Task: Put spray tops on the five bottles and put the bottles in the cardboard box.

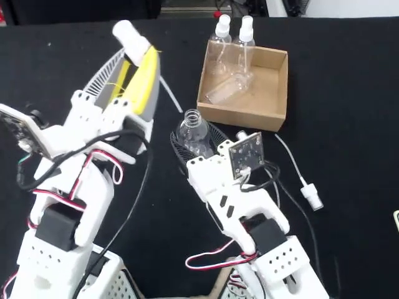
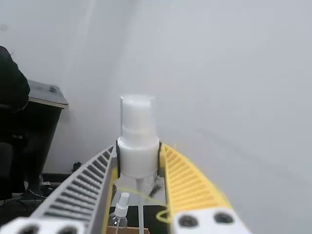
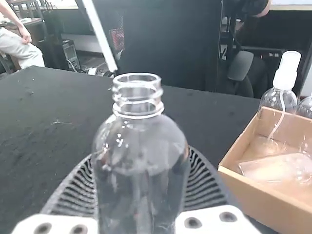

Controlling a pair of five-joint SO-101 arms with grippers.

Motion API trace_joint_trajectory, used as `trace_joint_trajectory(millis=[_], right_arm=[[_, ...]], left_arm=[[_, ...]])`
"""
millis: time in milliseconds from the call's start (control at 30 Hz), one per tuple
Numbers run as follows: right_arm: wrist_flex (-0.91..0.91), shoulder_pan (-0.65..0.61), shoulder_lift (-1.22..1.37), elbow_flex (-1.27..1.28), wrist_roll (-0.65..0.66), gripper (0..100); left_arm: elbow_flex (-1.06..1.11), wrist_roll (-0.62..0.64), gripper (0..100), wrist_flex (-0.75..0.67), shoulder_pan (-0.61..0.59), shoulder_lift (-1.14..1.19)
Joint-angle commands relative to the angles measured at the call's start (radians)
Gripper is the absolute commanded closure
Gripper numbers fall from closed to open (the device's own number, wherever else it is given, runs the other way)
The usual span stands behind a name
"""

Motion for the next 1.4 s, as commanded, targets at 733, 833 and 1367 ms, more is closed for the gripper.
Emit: trace_joint_trajectory(millis=[733,833,1367], right_arm=[[-0.026,-0.011,-0.024,0.016,0.04,98.8],[-0.026,-0.012,-0.024,0.015,0.04,98.8],[-0.026,-0.012,-0.031,0.013,0.04,98.8]], left_arm=[[-0.292,-0.16,93,0.222,0.134,0.11],[-0.312,-0.167,93,0.273,0.15,0.112],[-0.159,-0.169,93,0.071,0.145,0.121]])
